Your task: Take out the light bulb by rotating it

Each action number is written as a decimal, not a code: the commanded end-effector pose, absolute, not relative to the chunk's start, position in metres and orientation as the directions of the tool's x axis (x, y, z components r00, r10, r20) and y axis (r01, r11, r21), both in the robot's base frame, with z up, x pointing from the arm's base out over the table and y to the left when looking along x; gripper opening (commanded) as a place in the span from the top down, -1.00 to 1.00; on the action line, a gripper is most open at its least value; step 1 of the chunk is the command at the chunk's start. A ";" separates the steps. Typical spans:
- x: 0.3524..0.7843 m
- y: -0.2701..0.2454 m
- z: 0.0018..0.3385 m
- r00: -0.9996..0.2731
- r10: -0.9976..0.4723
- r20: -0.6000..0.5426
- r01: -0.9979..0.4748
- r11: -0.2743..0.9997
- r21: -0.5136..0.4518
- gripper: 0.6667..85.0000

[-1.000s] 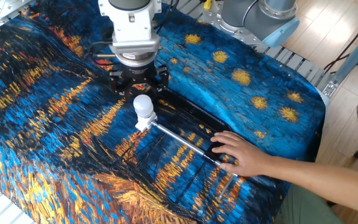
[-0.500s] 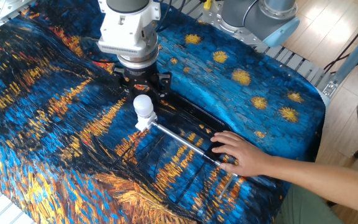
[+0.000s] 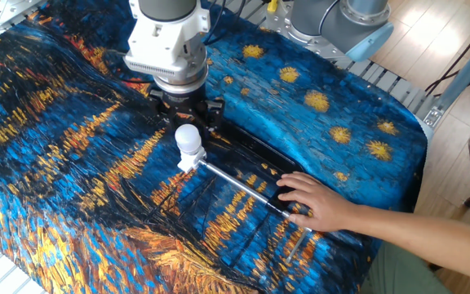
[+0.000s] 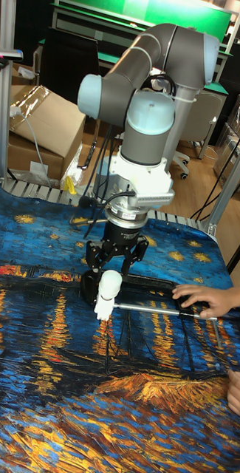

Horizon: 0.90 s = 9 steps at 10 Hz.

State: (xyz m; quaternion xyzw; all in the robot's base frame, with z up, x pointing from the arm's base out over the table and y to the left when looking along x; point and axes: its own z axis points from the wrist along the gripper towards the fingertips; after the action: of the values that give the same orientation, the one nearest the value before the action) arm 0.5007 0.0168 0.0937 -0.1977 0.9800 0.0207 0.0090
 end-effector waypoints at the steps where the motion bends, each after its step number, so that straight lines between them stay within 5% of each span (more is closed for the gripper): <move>1: 0.504 0.020 0.093 -0.933 -0.358 -0.028 -0.359 0.932 0.045 -0.48; 9: 0.506 0.018 0.092 -0.947 -0.320 -0.026 -0.320 0.947 0.035 -0.37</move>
State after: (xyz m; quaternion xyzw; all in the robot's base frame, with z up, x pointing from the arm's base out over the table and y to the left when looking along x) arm 0.5037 0.0159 0.0911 -0.1729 0.9848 0.0152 0.0073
